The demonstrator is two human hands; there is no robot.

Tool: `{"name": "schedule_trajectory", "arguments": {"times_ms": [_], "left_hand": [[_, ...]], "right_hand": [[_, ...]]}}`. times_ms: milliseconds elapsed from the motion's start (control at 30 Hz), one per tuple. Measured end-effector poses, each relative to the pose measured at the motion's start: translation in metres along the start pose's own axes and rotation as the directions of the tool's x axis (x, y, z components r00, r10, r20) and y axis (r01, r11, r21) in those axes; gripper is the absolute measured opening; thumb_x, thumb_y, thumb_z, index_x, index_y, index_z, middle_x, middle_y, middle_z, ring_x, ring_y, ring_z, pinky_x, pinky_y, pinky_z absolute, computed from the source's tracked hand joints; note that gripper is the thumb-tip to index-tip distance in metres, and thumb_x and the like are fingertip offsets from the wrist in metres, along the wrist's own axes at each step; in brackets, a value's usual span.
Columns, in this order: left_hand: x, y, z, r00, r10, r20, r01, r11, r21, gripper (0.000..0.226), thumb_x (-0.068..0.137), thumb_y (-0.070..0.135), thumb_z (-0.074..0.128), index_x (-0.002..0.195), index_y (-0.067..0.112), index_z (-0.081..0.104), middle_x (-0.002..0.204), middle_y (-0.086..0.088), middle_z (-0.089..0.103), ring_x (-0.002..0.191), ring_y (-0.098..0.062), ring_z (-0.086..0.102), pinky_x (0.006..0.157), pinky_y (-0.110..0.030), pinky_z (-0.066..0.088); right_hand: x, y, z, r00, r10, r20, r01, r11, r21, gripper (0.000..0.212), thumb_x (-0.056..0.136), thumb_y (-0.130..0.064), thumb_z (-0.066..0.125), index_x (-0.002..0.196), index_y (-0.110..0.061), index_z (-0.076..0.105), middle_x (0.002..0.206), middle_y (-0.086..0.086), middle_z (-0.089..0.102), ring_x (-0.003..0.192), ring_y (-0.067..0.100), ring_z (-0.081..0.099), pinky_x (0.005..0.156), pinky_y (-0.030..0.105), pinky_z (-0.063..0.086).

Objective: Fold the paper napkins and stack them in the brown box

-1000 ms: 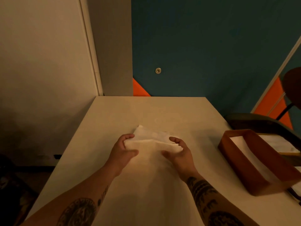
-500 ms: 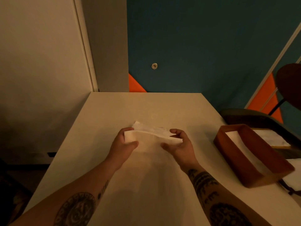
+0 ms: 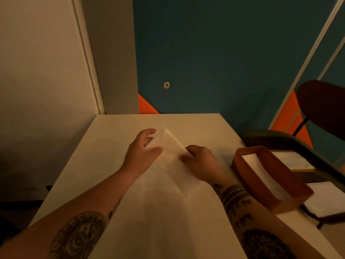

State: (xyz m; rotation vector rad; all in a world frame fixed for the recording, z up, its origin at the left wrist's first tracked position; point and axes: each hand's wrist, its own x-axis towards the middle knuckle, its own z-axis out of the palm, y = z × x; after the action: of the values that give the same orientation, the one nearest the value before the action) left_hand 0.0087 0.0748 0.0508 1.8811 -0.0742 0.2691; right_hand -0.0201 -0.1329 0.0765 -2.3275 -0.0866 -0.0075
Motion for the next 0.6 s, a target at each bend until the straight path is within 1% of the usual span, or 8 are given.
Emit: {"name": "schedule_trajectory", "arguments": {"times_ms": [33, 100, 133, 200, 300, 367, 467, 600], "left_hand": [[0.002, 0.002, 0.006, 0.998, -0.046, -0.030, 0.042, 0.994, -0.102, 0.061, 0.068, 0.033, 0.082, 0.121, 0.048, 0.055, 0.116, 0.004, 0.069, 0.095, -0.018, 0.070, 0.086, -0.038, 0.058], [0.001, 0.005, 0.021, 0.987, -0.161, 0.014, 0.159, 0.954, -0.256, 0.065, 0.077, 0.025, 0.084, 0.133, 0.035, 0.052, 0.119, -0.001, 0.070, 0.096, -0.022, 0.072, 0.080, -0.040, 0.060], [0.000, 0.007, 0.031, 0.975, -0.208, 0.074, 0.220, 0.933, -0.284, 0.060, 0.084, 0.020, 0.081, 0.135, 0.028, 0.052, 0.118, -0.003, 0.072, 0.096, -0.024, 0.073, 0.077, -0.040, 0.060], [-0.003, 0.015, 0.052, 0.959, -0.234, 0.162, 0.269, 0.933, -0.240, 0.041, 0.090, 0.017, 0.075, 0.127, 0.021, 0.059, 0.112, -0.006, 0.075, 0.092, -0.025, 0.074, 0.071, -0.038, 0.060], [-0.007, 0.036, 0.089, 0.964, -0.208, 0.163, 0.238, 0.952, -0.194, 0.022, 0.091, 0.014, 0.073, 0.112, 0.019, 0.068, 0.102, -0.006, 0.078, 0.089, -0.024, 0.075, 0.068, -0.037, 0.061], [-0.007, 0.055, 0.116, 0.966, -0.193, 0.170, 0.226, 0.952, -0.205, 0.022, 0.091, 0.013, 0.073, 0.112, 0.019, 0.068, 0.102, -0.003, 0.077, 0.091, -0.023, 0.075, 0.066, -0.034, 0.061], [-0.007, 0.086, 0.158, 0.967, -0.158, 0.200, 0.199, 0.958, -0.206, 0.023, 0.090, 0.018, 0.074, 0.112, 0.022, 0.068, 0.105, 0.000, 0.077, 0.094, -0.020, 0.074, 0.072, -0.039, 0.064], [-0.012, 0.118, 0.214, 0.971, -0.118, 0.206, 0.156, 0.972, -0.176, 0.025, 0.092, 0.022, 0.072, 0.116, 0.023, 0.064, 0.108, 0.003, 0.075, 0.094, -0.015, 0.073, 0.074, -0.036, 0.064]], "right_hand": [[-0.001, 0.004, -0.006, 0.999, 0.043, -0.013, -0.041, 0.994, 0.098, 0.011, 0.097, -0.033, 0.062, 0.102, -0.027, 0.070, 0.095, -0.006, 0.071, 0.081, 0.009, 0.066, 0.065, 0.023, 0.052], [-0.004, 0.011, -0.015, 0.991, 0.132, -0.013, -0.123, 0.948, 0.292, 0.003, 0.096, -0.033, 0.064, 0.097, -0.033, 0.068, 0.095, -0.006, 0.072, 0.083, 0.012, 0.069, 0.069, 0.028, 0.057], [-0.006, 0.015, -0.021, 0.986, 0.166, -0.001, -0.154, 0.922, 0.356, 0.001, 0.095, -0.033, 0.066, 0.096, -0.034, 0.067, 0.095, -0.007, 0.073, 0.084, 0.014, 0.071, 0.071, 0.031, 0.059], [-0.012, 0.026, -0.033, 0.978, 0.208, 0.026, -0.199, 0.888, 0.415, 0.005, 0.094, -0.035, 0.067, 0.099, -0.035, 0.067, 0.096, -0.007, 0.074, 0.084, 0.014, 0.072, 0.073, 0.034, 0.061], [-0.023, 0.043, -0.061, 0.971, 0.239, 0.019, -0.223, 0.872, 0.436, 0.009, 0.095, -0.039, 0.066, 0.103, -0.035, 0.066, 0.094, -0.010, 0.074, 0.082, 0.011, 0.071, 0.060, 0.026, 0.057], [-0.028, 0.057, -0.088, 0.965, 0.258, -0.044, -0.218, 0.886, 0.410, 0.008, 0.096, -0.042, 0.063, 0.101, -0.036, 0.065, 0.095, -0.011, 0.072, 0.084, 0.011, 0.069, 0.064, 0.028, 0.055], [-0.031, 0.077, -0.131, 0.945, 0.302, -0.123, -0.240, 0.900, 0.364, 0.011, 0.098, -0.042, 0.059, 0.100, -0.033, 0.065, 0.098, -0.008, 0.068, 0.088, 0.014, 0.065, 0.076, 0.035, 0.054], [-0.038, 0.107, -0.175, 0.921, 0.326, -0.211, -0.257, 0.919, 0.299, 0.016, 0.101, -0.039, 0.055, 0.107, -0.028, 0.064, 0.099, -0.007, 0.066, 0.084, 0.011, 0.062, 0.058, 0.025, 0.046]]}}
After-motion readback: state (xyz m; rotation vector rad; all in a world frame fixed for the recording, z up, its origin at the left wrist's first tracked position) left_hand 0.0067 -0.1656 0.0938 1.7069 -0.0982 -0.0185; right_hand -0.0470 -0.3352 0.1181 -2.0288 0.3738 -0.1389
